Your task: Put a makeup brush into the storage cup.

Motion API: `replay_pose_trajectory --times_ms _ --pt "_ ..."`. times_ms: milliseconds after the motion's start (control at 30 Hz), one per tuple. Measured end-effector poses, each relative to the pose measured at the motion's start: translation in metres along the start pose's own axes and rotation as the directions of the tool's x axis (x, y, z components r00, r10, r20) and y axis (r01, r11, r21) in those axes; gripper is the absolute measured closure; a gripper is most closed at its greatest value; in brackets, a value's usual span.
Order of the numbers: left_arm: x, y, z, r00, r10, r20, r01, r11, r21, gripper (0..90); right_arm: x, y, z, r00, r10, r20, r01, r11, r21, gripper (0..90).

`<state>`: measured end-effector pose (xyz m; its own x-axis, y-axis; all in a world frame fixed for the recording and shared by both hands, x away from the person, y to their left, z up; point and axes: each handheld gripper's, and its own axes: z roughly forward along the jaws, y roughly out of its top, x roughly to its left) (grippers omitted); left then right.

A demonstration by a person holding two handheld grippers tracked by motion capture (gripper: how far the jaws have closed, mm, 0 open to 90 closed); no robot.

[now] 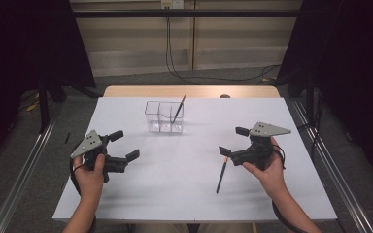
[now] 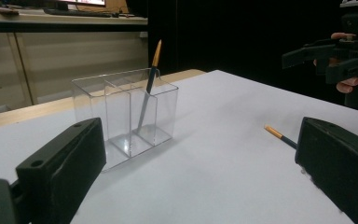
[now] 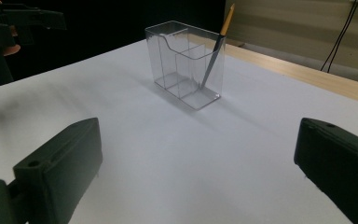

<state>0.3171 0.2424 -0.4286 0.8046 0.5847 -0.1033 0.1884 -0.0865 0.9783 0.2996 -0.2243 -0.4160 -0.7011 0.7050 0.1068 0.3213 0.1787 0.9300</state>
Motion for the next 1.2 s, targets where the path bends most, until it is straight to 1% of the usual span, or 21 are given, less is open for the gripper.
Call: replay_pose_trajectory --times_ms 33,133,200,367,400,533,700,800,867,900,933,1000,1067,1133,1200 --pt "0.0 0.0 -0.001 1.0 -0.008 -0.002 0.008 1.0 -0.006 1.7 -0.001 0.0 0.002 1.0 -0.001 -0.007 0.001 1.0 0.006 0.5" --pt "0.0 0.0 -0.003 1.0 -0.004 -0.005 0.004 1.0 -0.008 1.7 -0.001 0.0 0.002 1.0 0.001 -0.006 0.0 1.0 0.014 0.5" --pt "0.0 0.0 -0.002 0.9999 -0.014 -0.004 0.013 0.9998 -0.013 1.7 -0.002 0.001 0.001 1.0 0.004 0.001 -0.004 1.0 0.022 0.5" --pt "0.0 0.0 -0.002 1.0 -0.009 -0.002 0.009 0.9999 -0.01 1.7 -0.005 0.003 0.002 0.9992 0.028 0.027 -0.03 0.998 0.062 0.5" --pt "0.0 0.001 -0.003 1.0 -0.002 -0.003 0.002 1.0 -0.005 1.7 -0.005 0.003 0.002 0.9988 0.032 0.038 -0.034 0.997 0.074 0.5" --pt "-0.002 0.002 -0.002 1.0 -0.006 0.0 0.006 0.9999 -0.01 1.7 -0.008 0.003 0.004 0.9956 0.063 0.07 -0.071 0.989 0.127 0.5" --pt "-0.002 0.002 -0.002 1.0 -0.001 0.001 0.001 1.0 -0.009 1.7 -0.01 0.004 0.005 0.9923 0.073 0.101 -0.089 0.981 0.174 0.6" --pt "-0.002 0.003 -0.001 1.0 -0.001 0.0 0.001 1.0 -0.01 1.7 -0.012 0.004 0.006 0.9897 0.078 0.12 -0.102 0.973 0.209 1.3" --pt "-0.002 0.003 0.0 1.0 -0.003 -0.001 0.003 0.9999 -0.011 1.7 -0.013 0.003 0.008 0.9877 0.072 0.139 -0.104 0.964 0.245 1.5" --pt "-0.001 0.003 0.0 1.0 -0.003 -0.001 0.003 1.0 -0.009 1.7 -0.013 0.003 0.009 0.9872 0.068 0.144 -0.104 0.961 0.256 1.5" --pt "-0.001 0.003 0.0 1.0 -0.002 -0.001 0.002 1.0 -0.009 1.7 -0.013 0.002 0.01 0.9877 0.068 0.141 -0.104 0.959 0.265 1.5" --pt "-0.001 0.002 -0.001 1.0 -0.006 0.0 0.006 0.9999 -0.008 1.7 -0.012 0.002 0.012 0.9877 0.049 0.148 -0.091 0.952 0.294 1.5" --pt "0.0 0.002 -0.001 1.0 -0.005 0.002 0.005 0.9999 -0.009 1.7 -0.011 0.002 0.015 0.9881 0.05 0.146 -0.094 0.946 0.311 1.6" --pt "0.001 0.001 -0.002 1.0 -0.004 0.001 0.004 1.0 -0.007 1.7 -0.011 0.001 0.017 0.9881 0.052 0.145 -0.099 0.936 0.337 1.5" --pt "0.001 0.001 -0.002 1.0 -0.008 0.001 0.008 0.9999 -0.009 1.7 -0.01 0.0 0.02 0.9892 0.041 0.141 -0.091 0.926 0.366 1.5"
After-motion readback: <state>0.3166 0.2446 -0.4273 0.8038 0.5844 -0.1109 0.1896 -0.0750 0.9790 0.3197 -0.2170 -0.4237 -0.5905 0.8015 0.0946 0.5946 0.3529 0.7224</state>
